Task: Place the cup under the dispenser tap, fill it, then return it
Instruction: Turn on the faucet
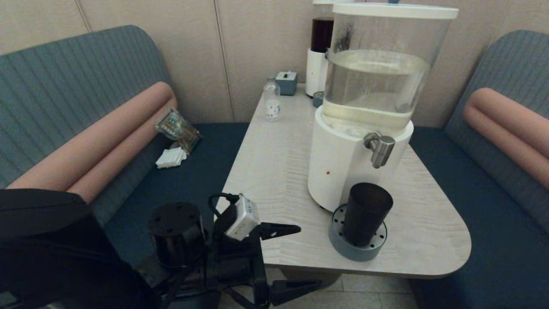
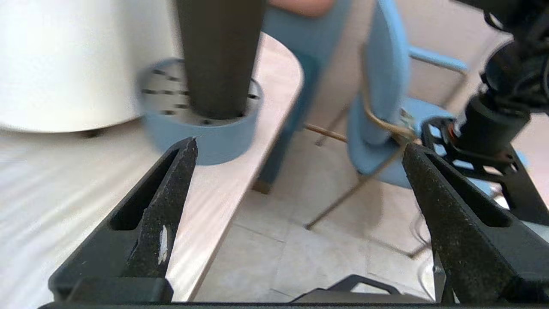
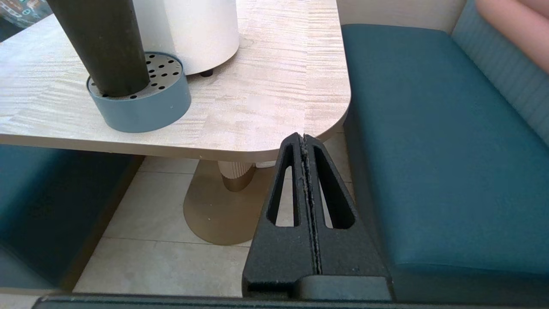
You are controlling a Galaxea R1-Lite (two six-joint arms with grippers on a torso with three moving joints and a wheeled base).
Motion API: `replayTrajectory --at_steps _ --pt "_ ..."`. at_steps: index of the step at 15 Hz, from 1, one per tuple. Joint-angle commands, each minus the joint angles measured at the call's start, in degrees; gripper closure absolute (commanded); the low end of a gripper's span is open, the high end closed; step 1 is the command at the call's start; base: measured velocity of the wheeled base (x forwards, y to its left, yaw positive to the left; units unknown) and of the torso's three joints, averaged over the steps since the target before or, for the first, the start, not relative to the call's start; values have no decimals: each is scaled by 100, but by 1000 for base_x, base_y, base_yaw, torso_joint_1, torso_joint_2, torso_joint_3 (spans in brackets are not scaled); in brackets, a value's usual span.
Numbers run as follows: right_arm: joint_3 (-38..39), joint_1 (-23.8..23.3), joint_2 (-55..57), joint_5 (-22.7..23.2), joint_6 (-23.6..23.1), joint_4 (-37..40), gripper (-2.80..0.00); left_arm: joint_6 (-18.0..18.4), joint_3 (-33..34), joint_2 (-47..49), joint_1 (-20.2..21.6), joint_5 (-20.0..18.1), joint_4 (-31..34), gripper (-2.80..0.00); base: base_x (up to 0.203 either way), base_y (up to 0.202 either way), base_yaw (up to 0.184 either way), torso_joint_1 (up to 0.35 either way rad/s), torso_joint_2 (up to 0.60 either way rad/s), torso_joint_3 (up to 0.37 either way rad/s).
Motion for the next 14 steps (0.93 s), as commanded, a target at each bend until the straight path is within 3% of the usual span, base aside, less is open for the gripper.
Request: replayTrajectory --at_steps 1,3,7,8,10,12,14 --pt "79 2 -10 -1 2 -5 0 -19 418 -843 266 135 -48 0 0 0 0 0 0 0" --pt "79 2 -10 -1 2 -5 0 -144 481 -1380 474 788 -48 0 0 0 0 0 0 0" --pt "79 2 -10 -1 2 -5 0 -789 536 -2912 637 2958 -8 0 0 0 0 0 0 0" --pt "79 2 -18 -1 2 -5 0 -903 627 -3356 801 3291 38 0 0 0 0 0 0 0" --pt "79 2 -15 -1 2 -5 0 -1039 881 -4275 1736 3584 126 0 0 0 0 0 0 0" --pt "79 2 -16 -1 2 -5 0 -1089 1091 -5237 2606 3542 237 0 0 0 0 0 0 0" --pt "79 2 -10 -1 2 -5 0 -1107 1155 -6203 3054 3449 698 0 0 0 0 0 0 0"
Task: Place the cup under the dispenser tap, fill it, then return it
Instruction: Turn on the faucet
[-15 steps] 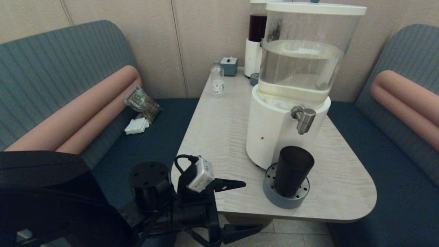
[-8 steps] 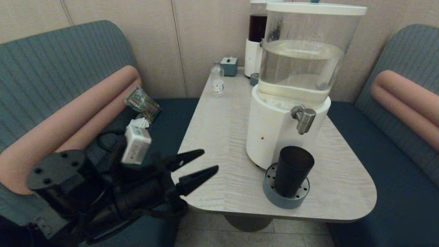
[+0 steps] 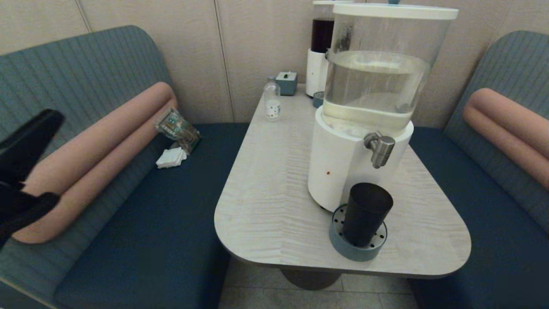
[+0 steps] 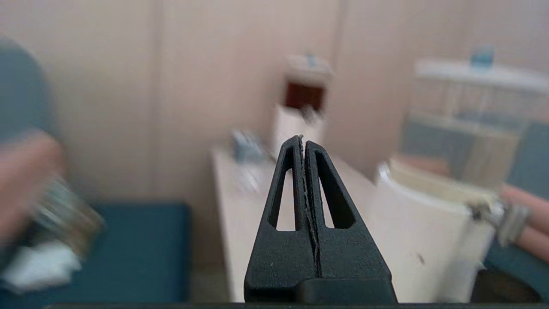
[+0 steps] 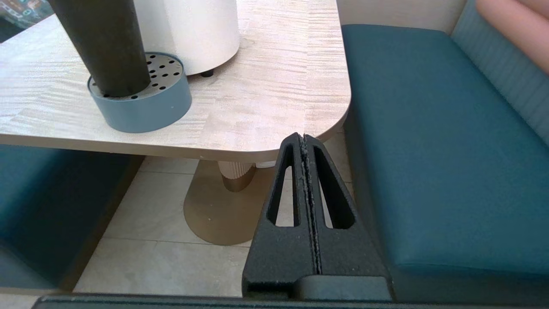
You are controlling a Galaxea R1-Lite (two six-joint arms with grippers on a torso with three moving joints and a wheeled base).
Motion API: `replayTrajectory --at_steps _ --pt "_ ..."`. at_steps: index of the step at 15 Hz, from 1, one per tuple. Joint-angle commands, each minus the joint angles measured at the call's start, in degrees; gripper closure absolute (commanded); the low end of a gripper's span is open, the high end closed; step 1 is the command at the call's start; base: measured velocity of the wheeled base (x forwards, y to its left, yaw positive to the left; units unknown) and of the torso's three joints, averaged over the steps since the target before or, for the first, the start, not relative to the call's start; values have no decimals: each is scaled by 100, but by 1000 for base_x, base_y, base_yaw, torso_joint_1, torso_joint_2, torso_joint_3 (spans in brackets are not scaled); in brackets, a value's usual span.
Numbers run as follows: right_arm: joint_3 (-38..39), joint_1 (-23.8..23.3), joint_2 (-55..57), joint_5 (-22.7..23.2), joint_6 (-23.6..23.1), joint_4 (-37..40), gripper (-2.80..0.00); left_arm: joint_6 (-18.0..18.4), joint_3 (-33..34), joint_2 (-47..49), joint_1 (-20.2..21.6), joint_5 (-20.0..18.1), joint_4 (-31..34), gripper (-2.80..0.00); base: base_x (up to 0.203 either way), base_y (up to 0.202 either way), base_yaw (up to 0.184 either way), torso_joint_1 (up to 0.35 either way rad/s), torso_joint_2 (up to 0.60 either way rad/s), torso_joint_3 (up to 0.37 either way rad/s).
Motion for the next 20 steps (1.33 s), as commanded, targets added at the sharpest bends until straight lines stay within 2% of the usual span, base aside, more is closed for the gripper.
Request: replayTrajectory --at_steps 1,4,6,8,9,10,11,13,16,18,20 --pt "79 2 -14 -1 0 -3 0 -12 46 -1652 423 -52 633 0 0 0 0 0 0 0" --pt "79 2 -11 -1 0 -3 0 -5 -100 -3176 556 -157 2644 0 0 0 0 0 0 0" --pt "79 2 -17 -1 0 -3 0 103 -261 -4234 593 -400 4245 0 0 0 0 0 0 0" --pt "79 2 -13 -1 0 -3 0 388 -300 -5244 651 -795 5715 0 0 0 0 0 0 0" --pt "79 2 -10 -1 0 -3 0 639 -250 -5739 682 -986 6490 0 0 0 0 0 0 0" --pt "79 2 -19 -1 0 -3 0 1103 -99 -6057 706 -1107 7345 0 0 0 0 0 0 0" --pt "79 2 -12 -1 0 -3 0 1713 255 -6209 725 -1139 7838 0 0 0 0 0 0 0" --pt "79 2 -19 -1 0 -3 0 2028 960 -6212 742 -792 7872 0 0 0 0 0 0 0" --pt "79 2 -19 -1 0 -3 0 2046 1192 -6209 747 611 8056 0 0 0 0 0 0 0" --pt "79 2 -19 -1 0 -3 0 1909 1214 -6208 748 639 8390 0 0 0 0 0 0 0" --pt "79 2 -11 -1 0 -3 0 1951 1202 -6205 748 649 8453 0 0 0 0 0 0 0"
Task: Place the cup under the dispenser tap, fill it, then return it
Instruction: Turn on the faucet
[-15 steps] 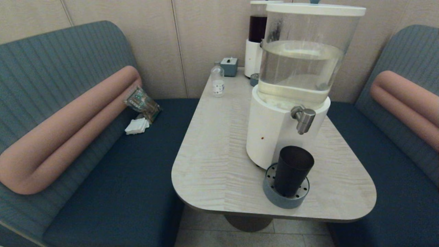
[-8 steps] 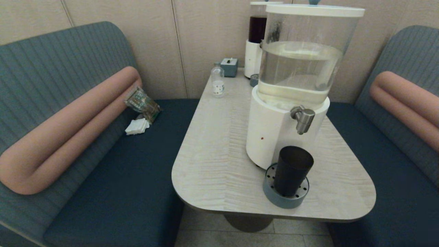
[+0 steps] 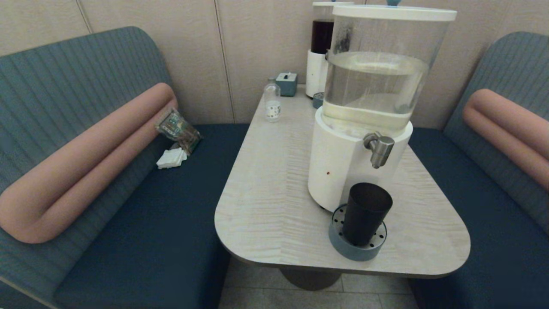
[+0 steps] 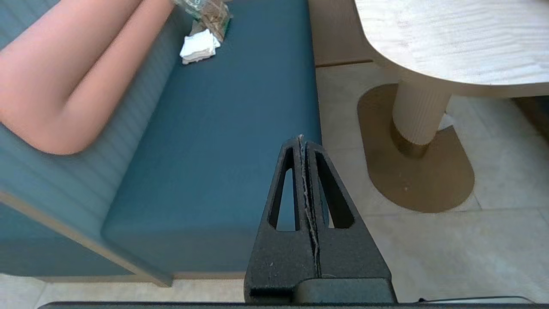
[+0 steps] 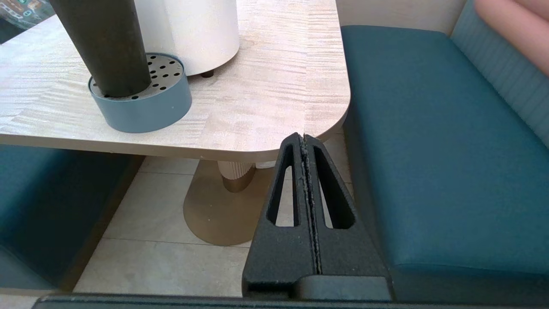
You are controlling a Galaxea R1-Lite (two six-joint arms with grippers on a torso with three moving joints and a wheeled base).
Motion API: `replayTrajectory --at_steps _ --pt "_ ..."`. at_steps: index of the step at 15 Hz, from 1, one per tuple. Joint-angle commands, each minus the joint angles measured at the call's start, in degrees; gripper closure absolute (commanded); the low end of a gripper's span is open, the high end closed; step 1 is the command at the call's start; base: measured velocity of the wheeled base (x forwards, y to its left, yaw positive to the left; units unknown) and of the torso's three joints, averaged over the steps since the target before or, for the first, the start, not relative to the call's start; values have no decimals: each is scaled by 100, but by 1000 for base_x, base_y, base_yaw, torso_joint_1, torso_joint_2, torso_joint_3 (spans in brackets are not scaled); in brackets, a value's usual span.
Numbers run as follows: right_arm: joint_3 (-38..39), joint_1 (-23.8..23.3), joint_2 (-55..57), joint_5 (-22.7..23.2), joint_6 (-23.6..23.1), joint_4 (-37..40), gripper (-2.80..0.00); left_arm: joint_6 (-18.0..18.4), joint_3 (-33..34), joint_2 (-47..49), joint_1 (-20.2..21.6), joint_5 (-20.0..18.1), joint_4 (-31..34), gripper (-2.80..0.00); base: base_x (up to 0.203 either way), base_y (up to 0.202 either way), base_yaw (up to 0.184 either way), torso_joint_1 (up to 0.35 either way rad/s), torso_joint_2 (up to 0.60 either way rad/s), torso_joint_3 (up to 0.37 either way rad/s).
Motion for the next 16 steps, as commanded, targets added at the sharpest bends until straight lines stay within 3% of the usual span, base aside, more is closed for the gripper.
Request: replayTrajectory --at_steps 1,8,10,13,16 --pt "79 2 -10 2 0 -3 0 18 22 7 0 4 5 0 0 0 0 0 0 0" --pt "35 2 -19 -26 -61 137 0 -132 22 7 0 11 -4 0 0 0 0 0 0 0" --pt "-337 1 73 -11 -40 427 0 -132 22 7 0 11 -4 0 0 0 0 0 0 0" --pt "-2026 20 960 78 450 921 0 -132 22 7 0 11 -4 0 0 0 0 0 0 0" --pt "-4172 109 3174 132 1105 1168 0 -132 22 7 0 11 -4 0 0 0 0 0 0 0"
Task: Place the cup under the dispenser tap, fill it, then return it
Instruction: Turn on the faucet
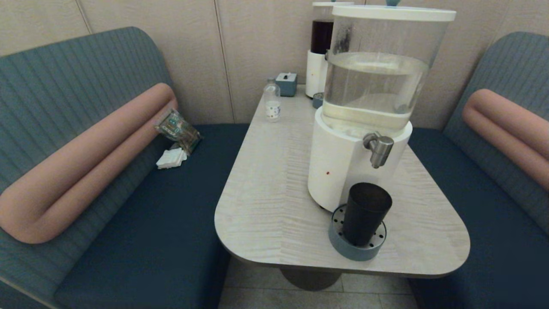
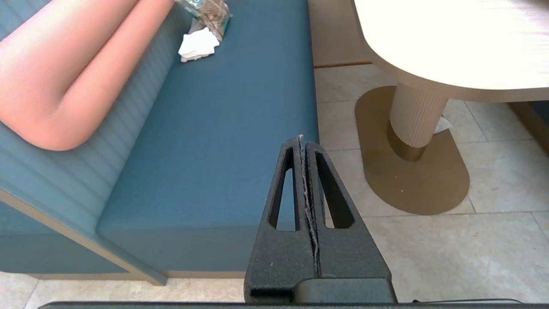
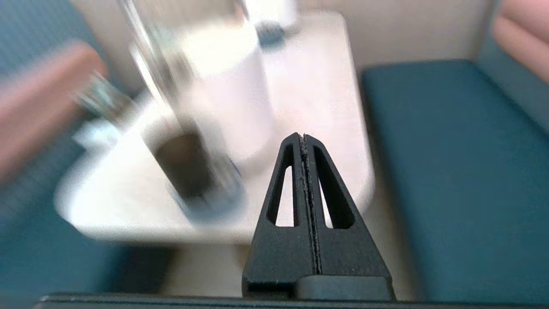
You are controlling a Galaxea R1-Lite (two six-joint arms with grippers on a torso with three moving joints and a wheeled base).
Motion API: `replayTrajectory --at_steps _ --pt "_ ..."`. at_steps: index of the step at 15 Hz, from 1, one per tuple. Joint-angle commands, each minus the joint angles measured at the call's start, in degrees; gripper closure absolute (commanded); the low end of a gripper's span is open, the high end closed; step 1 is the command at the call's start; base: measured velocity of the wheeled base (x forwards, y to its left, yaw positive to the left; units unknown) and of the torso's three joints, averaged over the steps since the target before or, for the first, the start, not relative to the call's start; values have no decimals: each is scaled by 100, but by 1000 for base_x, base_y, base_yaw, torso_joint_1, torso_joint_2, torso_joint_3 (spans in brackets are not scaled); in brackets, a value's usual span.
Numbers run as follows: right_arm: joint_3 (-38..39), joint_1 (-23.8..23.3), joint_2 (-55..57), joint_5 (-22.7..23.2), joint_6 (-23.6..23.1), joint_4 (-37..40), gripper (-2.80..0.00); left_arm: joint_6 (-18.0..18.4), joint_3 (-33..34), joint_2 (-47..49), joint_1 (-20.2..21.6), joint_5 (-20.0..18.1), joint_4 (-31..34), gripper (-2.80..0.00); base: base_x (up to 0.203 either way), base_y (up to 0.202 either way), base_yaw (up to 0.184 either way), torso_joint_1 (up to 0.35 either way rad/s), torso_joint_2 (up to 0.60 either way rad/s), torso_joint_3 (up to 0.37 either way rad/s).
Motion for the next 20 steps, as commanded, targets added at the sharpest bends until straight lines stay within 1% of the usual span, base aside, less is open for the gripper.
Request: replayTrajectory --at_steps 1,3,6,8,9,10,11,12,13,15,17,18,20 --pt "-1613 59 2154 52 305 204 0 4 1 11 0 -2 4 0 0 0 0 0 0 0" --pt "-2880 79 3477 326 537 608 0 4 1 11 0 -2 4 0 0 0 0 0 0 0" --pt "-4650 -75 5327 1041 714 1265 0 4 1 11 0 -2 4 0 0 0 0 0 0 0" --pt "-5744 -204 6350 1826 820 1910 0 4 1 11 0 -2 4 0 0 0 0 0 0 0" --pt "-6095 -281 6720 2427 979 2207 0 4 1 11 0 -2 4 0 0 0 0 0 0 0" --pt "-6253 -396 6918 3123 1280 2385 0 4 1 11 0 -2 4 0 0 0 0 0 0 0" --pt "-6275 -564 6997 3674 1493 2465 0 4 1 11 0 -2 4 0 0 0 0 0 0 0" --pt "-6240 -732 7030 4216 1589 2504 0 4 1 11 0 -2 4 0 0 0 0 0 0 0" --pt "-6140 -968 7036 4756 1638 2531 0 4 1 11 0 -2 4 0 0 0 0 0 0 0" --pt "-5779 -1331 7037 5628 1638 2457 0 4 1 11 0 -2 4 0 0 0 0 0 0 0" --pt "-5325 -1426 7110 6133 1602 2000 0 4 1 11 0 -2 4 0 0 0 0 0 0 0" --pt "-5050 -1434 7171 6279 1596 1558 0 4 1 11 0 -2 4 0 0 0 0 0 0 0" --pt "-4451 -1416 7320 6495 1582 423 0 4 1 11 0 -2 4 0 0 0 0 0 0 0"
